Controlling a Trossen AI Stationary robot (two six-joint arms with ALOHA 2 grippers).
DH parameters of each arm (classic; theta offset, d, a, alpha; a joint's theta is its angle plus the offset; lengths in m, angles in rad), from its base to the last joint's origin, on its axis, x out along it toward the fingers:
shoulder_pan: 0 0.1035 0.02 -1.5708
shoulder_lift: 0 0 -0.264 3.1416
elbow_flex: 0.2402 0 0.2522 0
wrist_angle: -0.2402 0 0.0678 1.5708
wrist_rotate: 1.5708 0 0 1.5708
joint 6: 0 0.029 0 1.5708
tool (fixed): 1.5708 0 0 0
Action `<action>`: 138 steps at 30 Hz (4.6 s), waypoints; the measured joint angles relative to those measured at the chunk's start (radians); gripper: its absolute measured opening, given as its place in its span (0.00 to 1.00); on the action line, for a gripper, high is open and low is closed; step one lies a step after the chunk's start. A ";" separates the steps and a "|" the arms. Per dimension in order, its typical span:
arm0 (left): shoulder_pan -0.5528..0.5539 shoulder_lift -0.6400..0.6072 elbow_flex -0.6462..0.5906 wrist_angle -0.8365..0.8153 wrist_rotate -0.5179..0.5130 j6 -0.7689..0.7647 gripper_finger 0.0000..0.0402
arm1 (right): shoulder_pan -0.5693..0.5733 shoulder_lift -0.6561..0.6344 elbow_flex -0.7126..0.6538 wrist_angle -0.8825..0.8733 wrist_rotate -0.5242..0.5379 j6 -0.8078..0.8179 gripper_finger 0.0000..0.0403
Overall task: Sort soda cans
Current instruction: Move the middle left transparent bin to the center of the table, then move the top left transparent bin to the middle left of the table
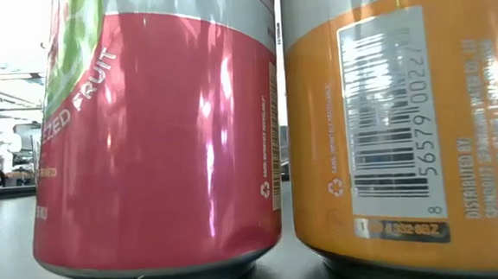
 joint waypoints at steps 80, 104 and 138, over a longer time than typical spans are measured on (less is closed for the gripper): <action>0.018 0.077 0.191 -0.293 -0.027 0.007 0.03 | 0.098 0.000 0.000 -0.079 0.013 -0.009 0.17; 0.018 0.075 0.189 -0.287 -0.003 0.042 0.18 | 0.098 0.000 0.000 -0.080 0.011 -0.011 0.17; 0.191 -0.299 0.189 -0.461 -0.067 0.420 0.22 | 0.098 0.000 0.000 -0.074 0.009 0.094 0.17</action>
